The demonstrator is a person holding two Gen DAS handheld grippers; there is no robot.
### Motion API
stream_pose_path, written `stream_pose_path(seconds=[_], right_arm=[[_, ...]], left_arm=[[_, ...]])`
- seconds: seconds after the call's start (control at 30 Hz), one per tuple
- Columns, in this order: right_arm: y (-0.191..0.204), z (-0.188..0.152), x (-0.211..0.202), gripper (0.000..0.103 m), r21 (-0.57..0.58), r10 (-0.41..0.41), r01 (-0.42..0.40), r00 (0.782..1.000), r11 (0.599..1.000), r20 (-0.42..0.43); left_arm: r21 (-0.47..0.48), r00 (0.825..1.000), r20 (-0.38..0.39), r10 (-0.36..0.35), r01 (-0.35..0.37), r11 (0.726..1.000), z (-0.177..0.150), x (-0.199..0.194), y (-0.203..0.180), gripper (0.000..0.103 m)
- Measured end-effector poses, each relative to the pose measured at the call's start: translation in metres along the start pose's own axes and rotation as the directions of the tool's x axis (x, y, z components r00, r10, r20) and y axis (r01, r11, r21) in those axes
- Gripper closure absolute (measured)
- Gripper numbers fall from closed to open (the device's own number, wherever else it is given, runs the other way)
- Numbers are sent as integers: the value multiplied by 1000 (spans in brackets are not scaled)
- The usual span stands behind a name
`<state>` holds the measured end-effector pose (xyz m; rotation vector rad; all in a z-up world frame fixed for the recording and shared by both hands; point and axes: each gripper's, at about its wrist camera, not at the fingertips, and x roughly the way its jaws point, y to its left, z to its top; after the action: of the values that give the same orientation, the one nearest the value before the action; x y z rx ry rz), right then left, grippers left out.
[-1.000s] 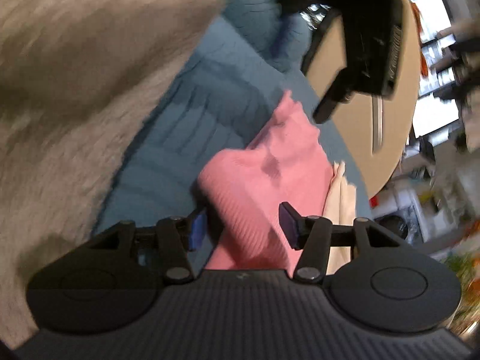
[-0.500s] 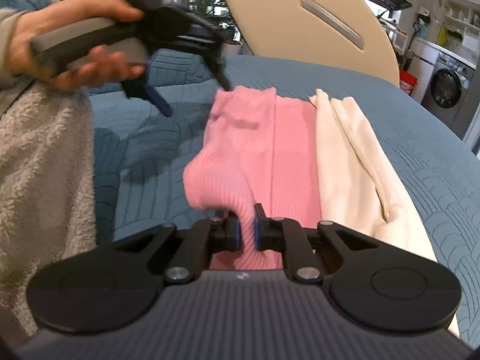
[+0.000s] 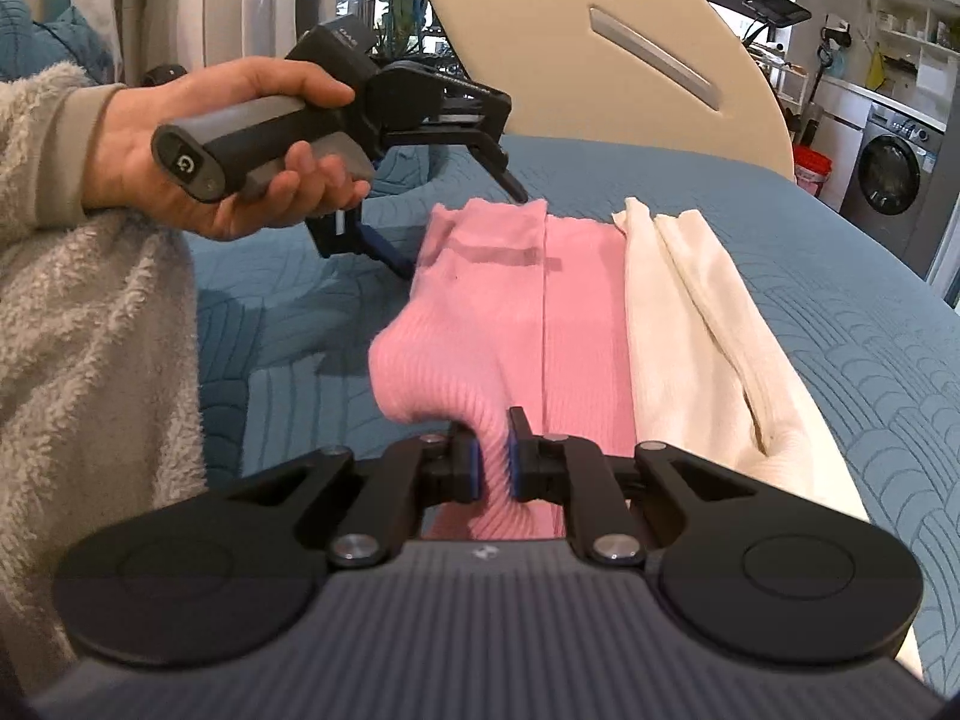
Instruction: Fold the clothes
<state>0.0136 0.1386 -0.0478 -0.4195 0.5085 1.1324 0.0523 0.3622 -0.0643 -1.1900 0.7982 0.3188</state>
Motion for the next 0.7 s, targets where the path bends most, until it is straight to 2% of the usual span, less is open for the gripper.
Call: stream_pose_path(seconds=[0.07, 0.2, 0.33, 0.4, 0.53, 0.57, 0.7], right_arm=[[1, -1, 0, 90, -2, -3, 3, 1000, 1000, -3], [0, -1, 0, 89, -8, -1, 1, 1000, 1000, -1], [1, -6, 5, 87, -59, -21, 20, 1000, 998, -23], [6, -10, 6, 80, -103, -51, 47, 998, 994, -38], [21, -13, 8, 73, -229, -114, 104, 993, 968, -31], [24, -13, 8, 67, -251, -124, 114, 992, 961, -27], [37, -16, 11, 61, -331, -121, 109, 992, 937, -17]], left_arm=[[33, 1000, 1, 15, -15, 999, -2, 2, -4, 30], [75, 999, 4, 44, -45, 996, -5, 3, -7, 61], [55, 999, -11, 30, -29, 998, -1, 6, 0, 79], [49, 1000, -12, 25, -24, 999, 1, 6, 2, 81], [50, 1000, -10, 6, -5, 999, 5, 12, 2, 87], [54, 1000, -9, 3, -2, 999, 5, 12, 2, 87], [62, 1000, -10, 7, -7, 998, 6, 15, 1, 89]])
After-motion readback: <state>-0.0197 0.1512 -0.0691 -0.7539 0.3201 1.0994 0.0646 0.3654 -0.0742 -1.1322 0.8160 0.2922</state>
